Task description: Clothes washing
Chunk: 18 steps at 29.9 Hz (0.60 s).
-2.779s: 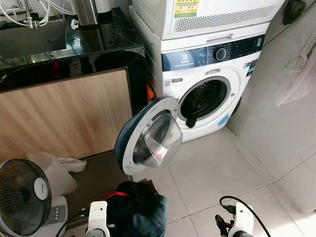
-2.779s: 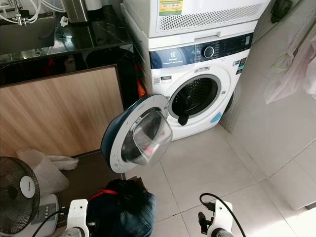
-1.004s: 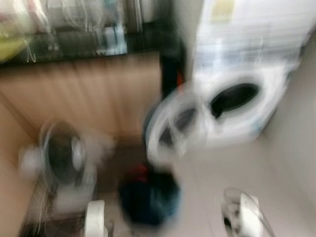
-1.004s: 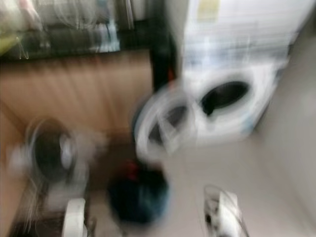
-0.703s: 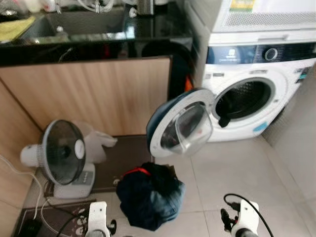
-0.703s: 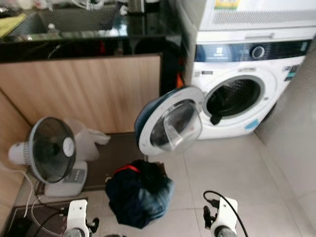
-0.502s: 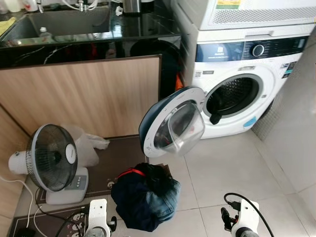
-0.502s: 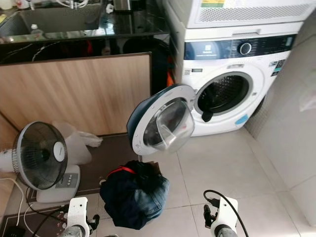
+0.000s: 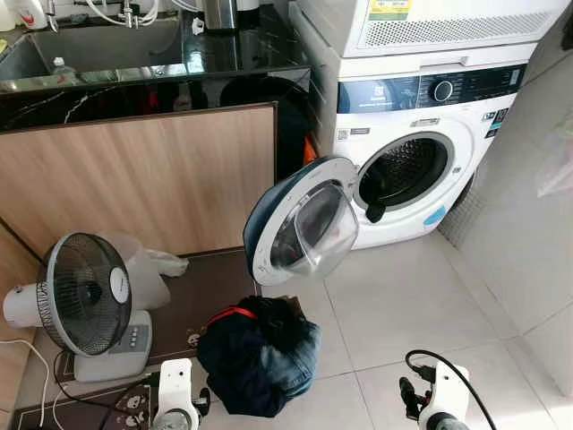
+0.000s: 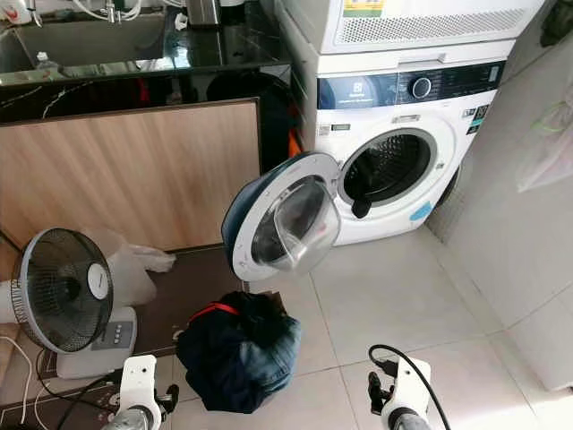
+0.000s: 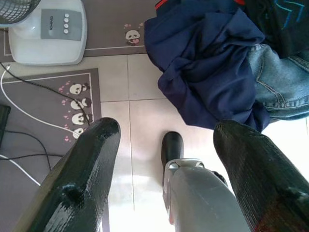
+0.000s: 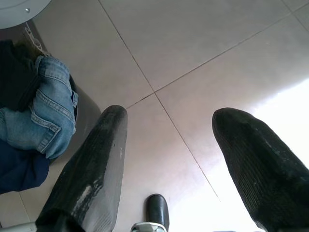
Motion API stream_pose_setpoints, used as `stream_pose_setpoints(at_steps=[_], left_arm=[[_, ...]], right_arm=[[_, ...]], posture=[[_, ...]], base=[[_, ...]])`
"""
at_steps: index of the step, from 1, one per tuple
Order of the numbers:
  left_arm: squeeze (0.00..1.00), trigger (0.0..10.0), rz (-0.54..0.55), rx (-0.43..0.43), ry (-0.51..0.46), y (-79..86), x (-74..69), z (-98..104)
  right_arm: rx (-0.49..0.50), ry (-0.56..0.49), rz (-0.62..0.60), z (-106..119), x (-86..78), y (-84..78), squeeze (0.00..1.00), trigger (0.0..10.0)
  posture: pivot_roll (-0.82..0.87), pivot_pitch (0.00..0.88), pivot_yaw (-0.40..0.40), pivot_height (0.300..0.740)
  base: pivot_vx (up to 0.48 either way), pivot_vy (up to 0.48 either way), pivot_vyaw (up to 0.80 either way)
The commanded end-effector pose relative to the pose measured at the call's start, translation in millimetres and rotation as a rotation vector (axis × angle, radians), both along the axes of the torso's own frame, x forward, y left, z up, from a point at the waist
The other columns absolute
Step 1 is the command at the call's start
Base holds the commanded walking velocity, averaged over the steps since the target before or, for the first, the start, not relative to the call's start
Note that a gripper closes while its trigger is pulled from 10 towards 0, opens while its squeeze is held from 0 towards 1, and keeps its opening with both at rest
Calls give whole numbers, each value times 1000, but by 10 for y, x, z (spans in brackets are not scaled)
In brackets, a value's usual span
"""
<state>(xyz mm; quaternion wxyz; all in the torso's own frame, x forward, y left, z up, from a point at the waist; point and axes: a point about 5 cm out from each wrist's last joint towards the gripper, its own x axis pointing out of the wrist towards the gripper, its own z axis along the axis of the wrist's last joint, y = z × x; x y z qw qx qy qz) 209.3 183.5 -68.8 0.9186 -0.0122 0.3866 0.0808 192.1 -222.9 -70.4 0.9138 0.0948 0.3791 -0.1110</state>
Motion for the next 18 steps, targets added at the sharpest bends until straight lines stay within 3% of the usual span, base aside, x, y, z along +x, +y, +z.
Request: stream_pose_setpoints(at_steps=[1,3,18], left_arm=[[0,10000,-8,0,29,4,-54,-34],[0,10000,-10,1,30,5,-55,-35],[0,10000,-9,35,59,60,-113,-62]], right_arm=[[8,21,-11,-27,-44,1,0,10000],[7,22,-11,-28,-45,1,0,10000],[29,30,-34,-66,-100,55,0,10000]], posture=[[46,94,-13,740],[46,94,-13,740],[26,143,27,740]], base=[[-349,0,0],[-349,0,0],[0,0,0]])
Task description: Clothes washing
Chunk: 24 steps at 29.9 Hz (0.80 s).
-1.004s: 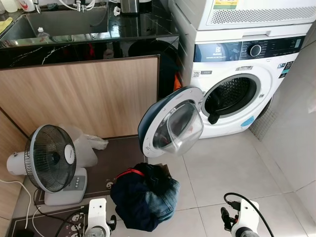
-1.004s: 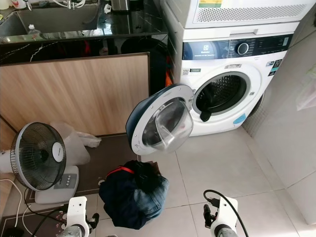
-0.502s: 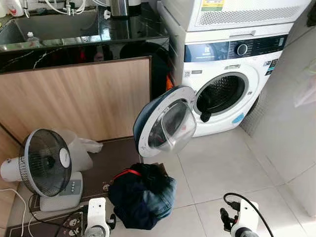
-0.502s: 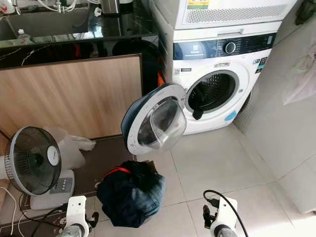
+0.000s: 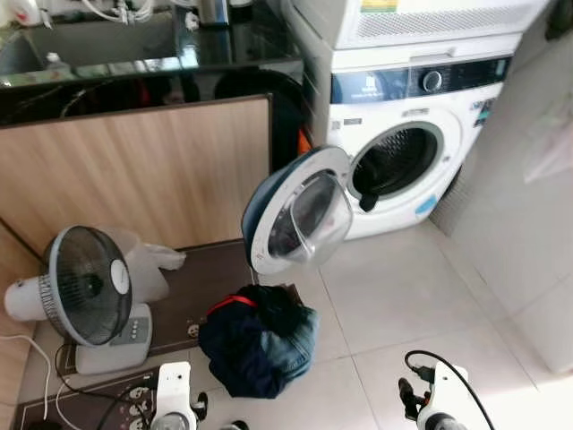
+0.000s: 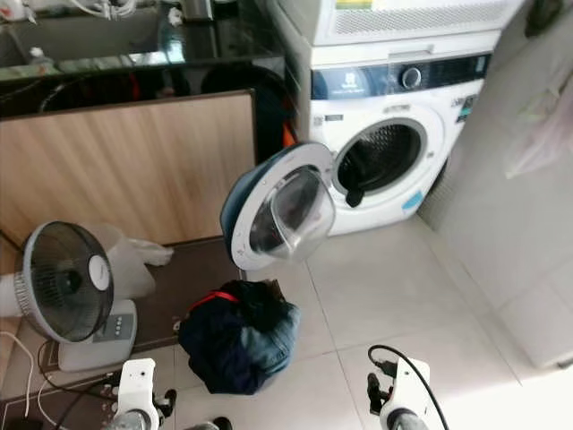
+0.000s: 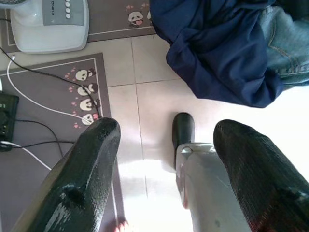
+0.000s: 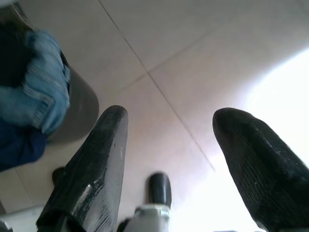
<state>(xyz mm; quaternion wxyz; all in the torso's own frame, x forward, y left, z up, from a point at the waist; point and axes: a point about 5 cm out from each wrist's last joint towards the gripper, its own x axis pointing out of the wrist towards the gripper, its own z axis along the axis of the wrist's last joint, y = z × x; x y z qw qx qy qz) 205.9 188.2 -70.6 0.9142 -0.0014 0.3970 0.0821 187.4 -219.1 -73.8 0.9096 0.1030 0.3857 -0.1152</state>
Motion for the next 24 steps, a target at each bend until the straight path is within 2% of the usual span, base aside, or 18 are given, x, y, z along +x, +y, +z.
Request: stream_pose_setpoints(at_steps=[1,9,15,24], left_arm=[[0,10000,-3,16,35,13,-78,-44],[0,10000,70,6,61,11,-131,-76],[0,10000,93,-14,60,-25,-135,-83],[0,10000,65,-12,63,-12,-138,-84]], right_arm=[[15,16,-21,-32,-53,16,0,10000],[9,37,-23,-46,-85,-9,0,10000],[1,47,-8,-42,-87,-43,0,10000],[13,51,1,-54,-96,-8,0,10000]], posture=[[26,143,27,740],[22,160,17,740],[21,122,-13,740],[40,86,-8,740]], base=[[0,0,0],[0,0,0],[0,0,0],[0,0,0]])
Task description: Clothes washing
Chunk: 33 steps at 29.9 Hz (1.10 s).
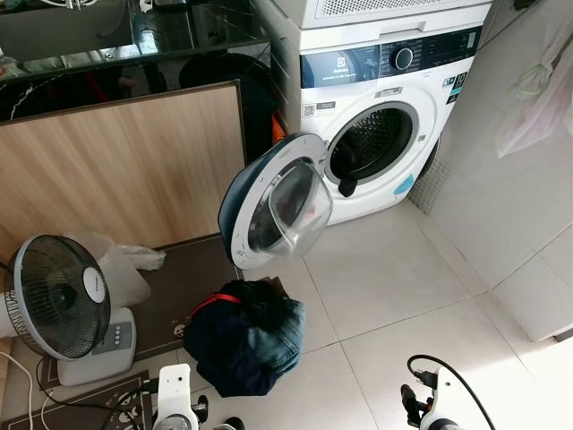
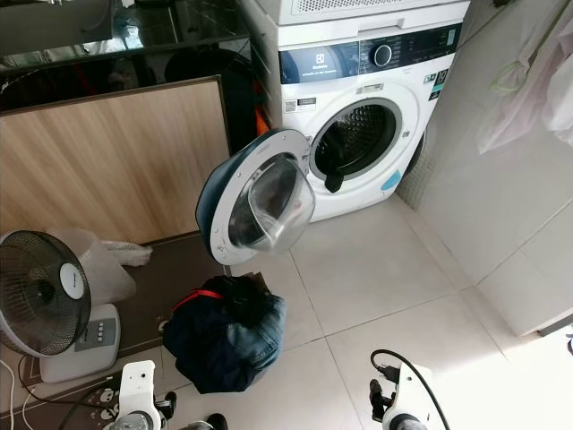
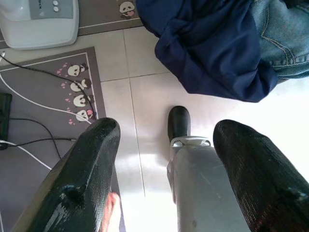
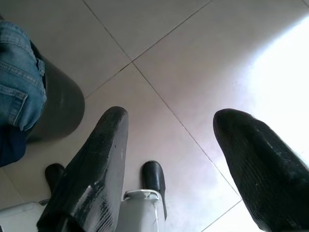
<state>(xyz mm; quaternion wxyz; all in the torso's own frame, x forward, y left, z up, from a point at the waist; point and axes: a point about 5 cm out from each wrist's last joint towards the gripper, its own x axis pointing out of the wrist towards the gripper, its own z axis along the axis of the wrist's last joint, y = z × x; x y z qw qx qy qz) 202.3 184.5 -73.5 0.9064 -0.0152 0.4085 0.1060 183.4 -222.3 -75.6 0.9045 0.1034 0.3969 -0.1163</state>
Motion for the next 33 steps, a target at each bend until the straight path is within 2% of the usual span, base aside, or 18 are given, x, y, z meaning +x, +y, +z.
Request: stream_pose_setpoints(at_steps=[1,12,17,33], left_arm=[[0,10000,7,-2,40,28,-102,-54],[0,10000,-10,3,36,38,-65,-36],[0,10000,3,-8,23,31,-37,-21],[0,10000,-5,-5,15,25,-18,-11]], right_arm=[[8,27,5,-35,-54,26,0,10000],[27,24,-23,-29,-25,42,0,10000],[18,35,-9,-20,-1,35,0,10000],[18,31,-6,-9,17,25,0,10000]], posture=[[35,86,-5,740],[26,59,7,740],[45,64,-7,740],[40,90,-16,740]], base=[[0,0,0],[0,0,0],[0,0,-689],[0,0,0]])
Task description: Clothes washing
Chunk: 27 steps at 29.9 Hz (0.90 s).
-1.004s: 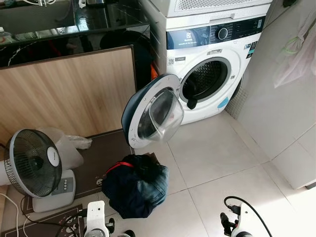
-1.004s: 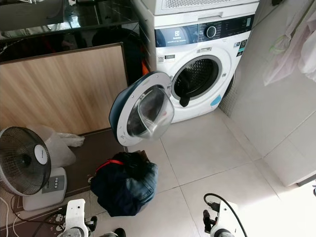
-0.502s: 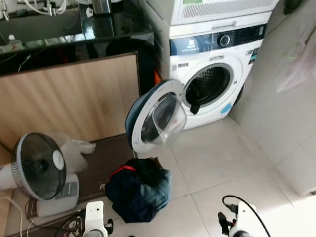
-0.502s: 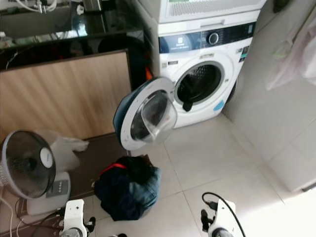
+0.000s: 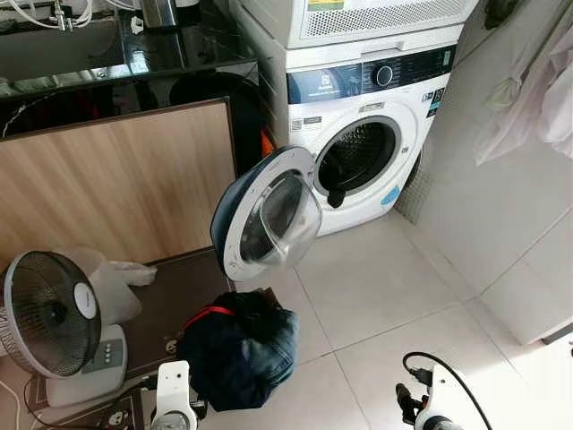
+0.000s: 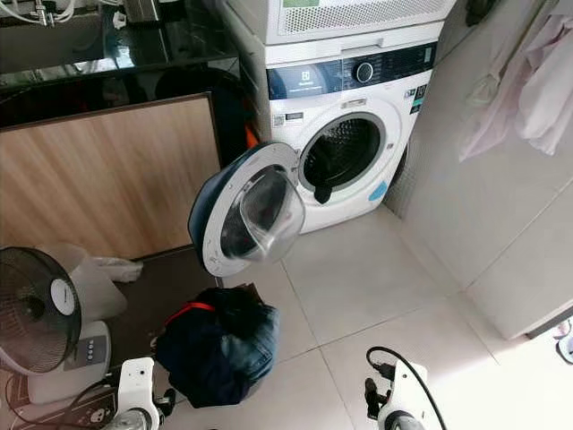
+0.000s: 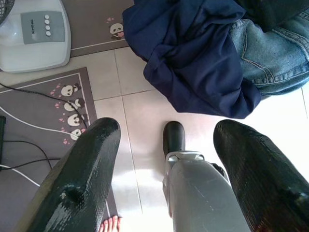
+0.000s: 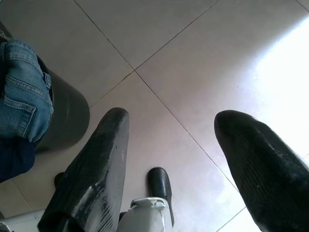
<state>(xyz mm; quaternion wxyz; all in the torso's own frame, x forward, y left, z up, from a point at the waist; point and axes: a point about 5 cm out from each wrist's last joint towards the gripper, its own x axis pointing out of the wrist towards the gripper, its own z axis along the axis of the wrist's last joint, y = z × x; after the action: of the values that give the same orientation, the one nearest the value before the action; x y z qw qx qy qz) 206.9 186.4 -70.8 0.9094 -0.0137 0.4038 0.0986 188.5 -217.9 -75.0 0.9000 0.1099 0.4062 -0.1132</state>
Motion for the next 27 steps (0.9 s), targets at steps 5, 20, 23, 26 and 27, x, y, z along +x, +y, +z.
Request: stream_pose_setpoints(at_steps=[5,20,23,26,27], left_arm=[[0,10000,3,-5,21,-2,-60,-35],[0,10000,36,1,-94,14,4,36],[0,10000,32,13,-119,19,20,55],[0,10000,29,15,-148,21,39,77],[0,10000,29,15,-148,21,39,77]], right_arm=[[1,12,-8,-13,-35,-25,0,10000],[-76,-105,-42,69,31,-76,0,10000],[-102,-132,-41,92,47,-89,0,10000],[-129,-174,-64,125,66,-105,0,10000],[-129,-174,-64,125,66,-105,0,10000]], posture=[[43,87,-14,740],[49,88,-17,740],[49,88,-17,740],[48,83,-17,740],[48,83,-17,740]], base=[[0,0,0],[0,0,0],[0,0,0],[0,0,0],[0,0,0]])
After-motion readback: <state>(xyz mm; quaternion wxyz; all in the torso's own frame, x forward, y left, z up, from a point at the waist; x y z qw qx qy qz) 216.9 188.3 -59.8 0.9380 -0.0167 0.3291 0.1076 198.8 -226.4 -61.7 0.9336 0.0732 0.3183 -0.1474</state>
